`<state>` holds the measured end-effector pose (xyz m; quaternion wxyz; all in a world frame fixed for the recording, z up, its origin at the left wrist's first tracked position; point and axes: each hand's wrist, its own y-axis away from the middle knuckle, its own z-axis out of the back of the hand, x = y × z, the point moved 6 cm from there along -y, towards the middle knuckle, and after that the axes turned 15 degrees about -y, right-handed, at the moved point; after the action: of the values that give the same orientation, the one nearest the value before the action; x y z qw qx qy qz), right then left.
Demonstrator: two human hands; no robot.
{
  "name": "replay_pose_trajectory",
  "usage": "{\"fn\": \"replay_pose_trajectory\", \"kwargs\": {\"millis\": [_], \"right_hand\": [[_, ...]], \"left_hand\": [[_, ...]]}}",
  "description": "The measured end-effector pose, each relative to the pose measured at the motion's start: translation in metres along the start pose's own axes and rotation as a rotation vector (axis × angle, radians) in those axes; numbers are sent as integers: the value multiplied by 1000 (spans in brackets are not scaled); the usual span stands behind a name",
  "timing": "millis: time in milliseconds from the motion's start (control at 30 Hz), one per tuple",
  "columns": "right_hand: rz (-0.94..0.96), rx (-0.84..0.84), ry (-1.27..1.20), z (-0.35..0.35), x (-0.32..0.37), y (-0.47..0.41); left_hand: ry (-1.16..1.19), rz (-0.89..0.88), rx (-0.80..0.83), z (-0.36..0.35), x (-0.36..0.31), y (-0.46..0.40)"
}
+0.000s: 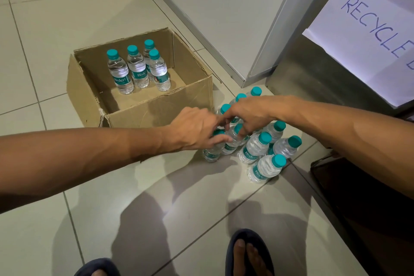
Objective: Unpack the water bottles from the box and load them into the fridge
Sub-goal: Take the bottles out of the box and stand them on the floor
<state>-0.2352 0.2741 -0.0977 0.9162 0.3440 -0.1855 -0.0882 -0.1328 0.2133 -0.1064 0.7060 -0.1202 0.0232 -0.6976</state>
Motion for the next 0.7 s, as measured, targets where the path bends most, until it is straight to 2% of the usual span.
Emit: {"fn": "replay_pose_trajectory", "kwargs": {"millis": [100,200,300,500,600,700], "right_hand": [[19,-63,-107,21,1,5],[66,-105,-295,43,7,8],[125,-211,-370,65,16,8],[134,-362,-363,100,33,-12],[143,-470,-319,114,42,-25],[154,-564,-331,129,57,-43]], "left_hand": [[62,18,-94,19,13,-9],[89,41,-139,35,33,-18],[107,91,-168,49,62,-23],[30,436,-143,58,151,-7],[149,613,-86,53,193,12],[167,732,-39,48,223,34]]}}
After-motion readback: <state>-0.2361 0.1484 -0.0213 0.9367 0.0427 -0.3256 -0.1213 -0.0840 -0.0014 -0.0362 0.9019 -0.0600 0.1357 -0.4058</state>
